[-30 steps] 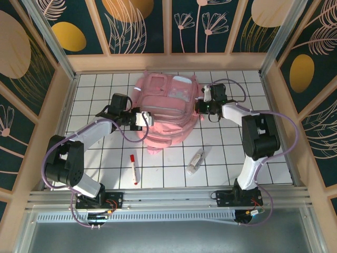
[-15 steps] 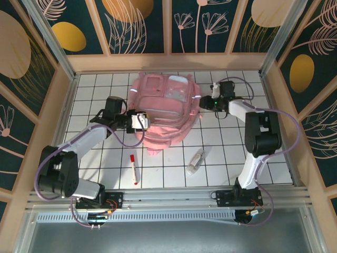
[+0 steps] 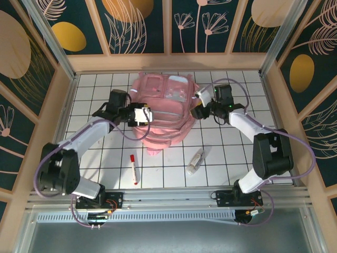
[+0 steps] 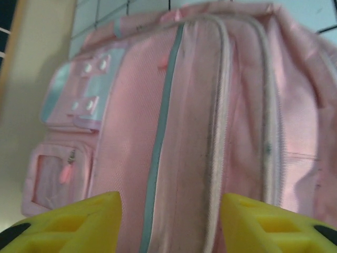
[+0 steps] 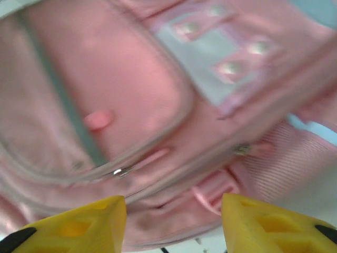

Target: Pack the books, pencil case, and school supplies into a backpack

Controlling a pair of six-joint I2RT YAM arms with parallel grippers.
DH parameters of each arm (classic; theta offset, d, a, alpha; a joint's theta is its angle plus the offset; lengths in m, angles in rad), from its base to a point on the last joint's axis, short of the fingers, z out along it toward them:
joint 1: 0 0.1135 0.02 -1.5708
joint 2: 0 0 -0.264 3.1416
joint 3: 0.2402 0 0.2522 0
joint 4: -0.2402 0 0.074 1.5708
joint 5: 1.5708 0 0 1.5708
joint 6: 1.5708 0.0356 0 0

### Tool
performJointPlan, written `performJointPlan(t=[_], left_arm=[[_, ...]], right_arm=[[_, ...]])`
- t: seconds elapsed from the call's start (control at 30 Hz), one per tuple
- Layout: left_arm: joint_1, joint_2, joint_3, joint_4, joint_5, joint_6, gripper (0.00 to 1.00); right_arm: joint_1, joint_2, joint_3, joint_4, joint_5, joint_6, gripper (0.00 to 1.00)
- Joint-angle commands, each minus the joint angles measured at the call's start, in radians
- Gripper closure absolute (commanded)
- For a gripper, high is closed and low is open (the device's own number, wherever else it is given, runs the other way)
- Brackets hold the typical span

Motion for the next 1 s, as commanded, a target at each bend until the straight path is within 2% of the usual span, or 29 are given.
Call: performJointPlan(t=[0.0,0.07,0.17,0.33,0.47,0.6,0.7,0.8,0.97], left_arm=[[-0.021,0.1,0.103,-0.073,-0.136,-0.025,0.51],[-0.032,0.146,0.142,-0.127,-0.176,-0.005,0.51],[-0.04,0.161,0.122,-0.143,-0.177,0.049,0.47],[-0.047,0.137,0.085,-0.133,-0.102,0.077,0.41],[-0.047,0.127,0.109,-0.203,-0.022,0.115,0.35],[-0.048,0.135,0.141,-0.262,0.001,0.122,0.33],[-0.048,0.143,0.159,-0.317,-0.041,0.129,0.31],[-0.047,0.166,0.152,-0.294,-0.138,0.124,0.32],[-0.047,0.232,0.165,-0.163,-0.259,0.042,0.43]], right_arm=[[-0.028,0.052,0.048,0.077,-0.138,-0.295,0.51],[-0.033,0.114,0.129,0.01,-0.182,-0.321,0.53],[-0.022,0.163,0.184,-0.021,-0.202,-0.334,0.53],[-0.026,0.167,0.164,0.0,-0.22,-0.337,0.52],[-0.023,0.187,0.168,-0.103,-0.165,-0.479,0.52],[-0.014,0.218,0.18,-0.143,-0.154,-0.57,0.52],[0.003,0.242,0.188,-0.157,-0.165,-0.654,0.52],[0.019,0.29,0.228,-0.164,-0.157,-0.685,0.53],[0.048,0.375,0.293,-0.186,-0.114,-0.732,0.53]])
